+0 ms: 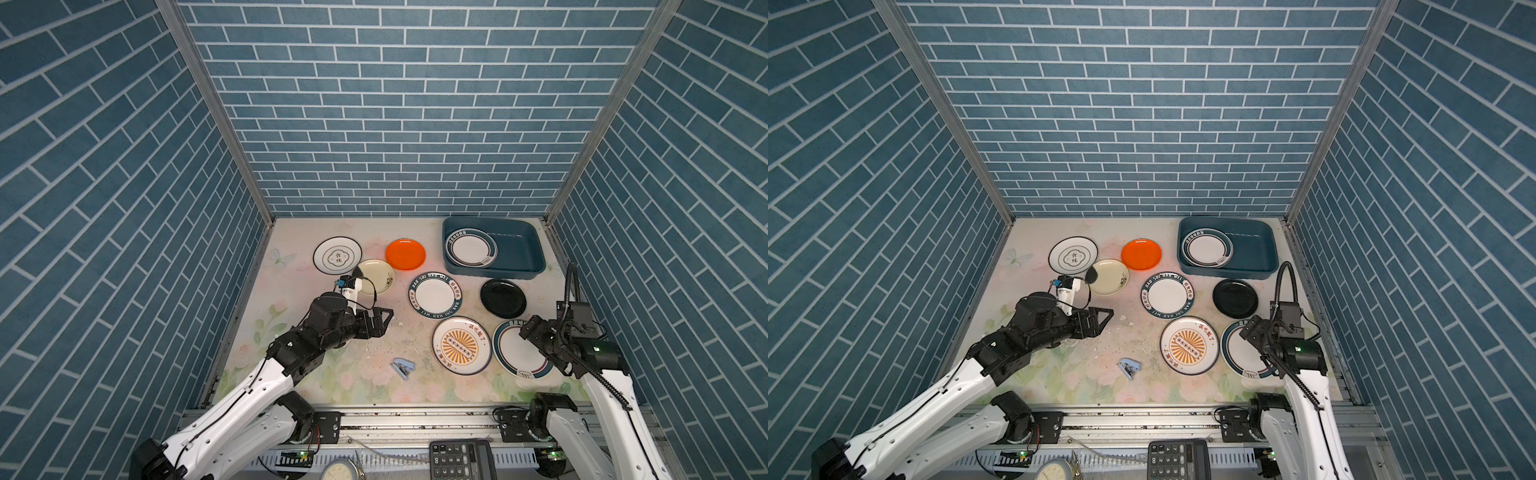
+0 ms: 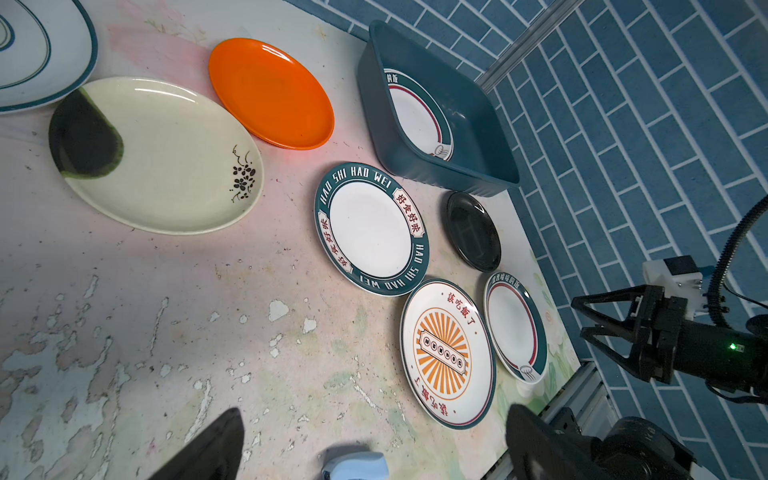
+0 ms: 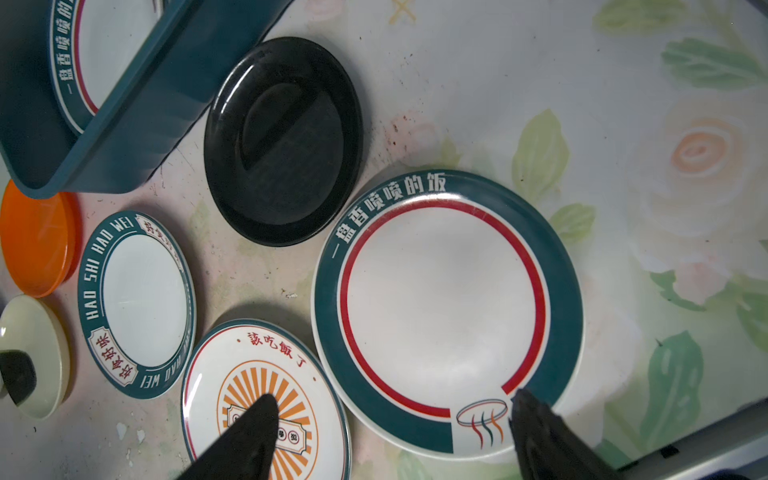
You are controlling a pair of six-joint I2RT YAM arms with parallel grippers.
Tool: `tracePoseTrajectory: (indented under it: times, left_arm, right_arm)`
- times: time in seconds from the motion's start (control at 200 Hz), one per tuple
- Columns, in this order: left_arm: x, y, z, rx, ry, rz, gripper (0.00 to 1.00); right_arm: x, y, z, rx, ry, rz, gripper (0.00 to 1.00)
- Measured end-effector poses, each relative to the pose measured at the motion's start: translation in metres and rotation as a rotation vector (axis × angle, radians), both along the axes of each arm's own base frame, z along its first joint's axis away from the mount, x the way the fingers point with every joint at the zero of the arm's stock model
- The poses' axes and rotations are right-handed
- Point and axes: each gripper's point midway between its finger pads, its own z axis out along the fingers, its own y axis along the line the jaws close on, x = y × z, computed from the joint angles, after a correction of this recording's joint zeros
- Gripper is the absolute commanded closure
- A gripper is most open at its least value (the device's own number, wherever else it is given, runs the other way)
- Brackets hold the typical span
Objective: Place the plates into the plastic bin on the countertop
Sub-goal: 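Move the right gripper back toward the large white plate near the robot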
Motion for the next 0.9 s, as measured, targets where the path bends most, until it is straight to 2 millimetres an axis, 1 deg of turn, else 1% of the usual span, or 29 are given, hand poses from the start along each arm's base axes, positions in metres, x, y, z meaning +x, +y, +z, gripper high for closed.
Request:
tracePoseTrajectory:
  times: [0.09,0.195,0.41,0.535,0.64,0.755,0.83,0.9]
  left_arm:
    - [0.001,-0.001,0.002,-0.004,-0.012,-0.002,0.0]
    - [0.003,-0.002,0.0,0.007,-0.016,-0.009,0.0]
    - [0.01,-0.008,-0.014,0.046,0.0,-0.027,0.0]
    - [0.015,-0.014,-0.017,0.044,-0.003,-0.038,0.0]
    - [0.018,-0.02,-0.018,0.042,-0.006,-0.059,0.0]
    - [0.021,-0.025,-0.018,0.05,-0.017,-0.082,0.0]
    - [0.023,-0.027,-0.015,0.05,-0.034,-0.089,0.0]
    - [0.026,-0.028,-0.013,0.047,-0.05,-0.091,0.01]
  right_arm:
    - [-0.007,0.0,-0.013,0.013,0.03,-0.028,0.12]
    - [-0.012,-0.002,-0.023,0.018,0.066,-0.051,0.12]
    - [-0.016,-0.008,-0.035,-0.002,0.139,-0.089,0.09]
    - [-0.022,-0.015,-0.042,-0.02,0.197,-0.135,0.08]
    - [-0.028,-0.025,-0.042,-0.048,0.232,-0.188,0.07]
    - [-0.029,-0.036,-0.032,-0.083,0.253,-0.236,0.08]
    - [-0.026,-0.04,-0.026,-0.087,0.251,-0.252,0.09]
    - [-0.027,-0.041,-0.026,-0.08,0.258,-0.262,0.09]
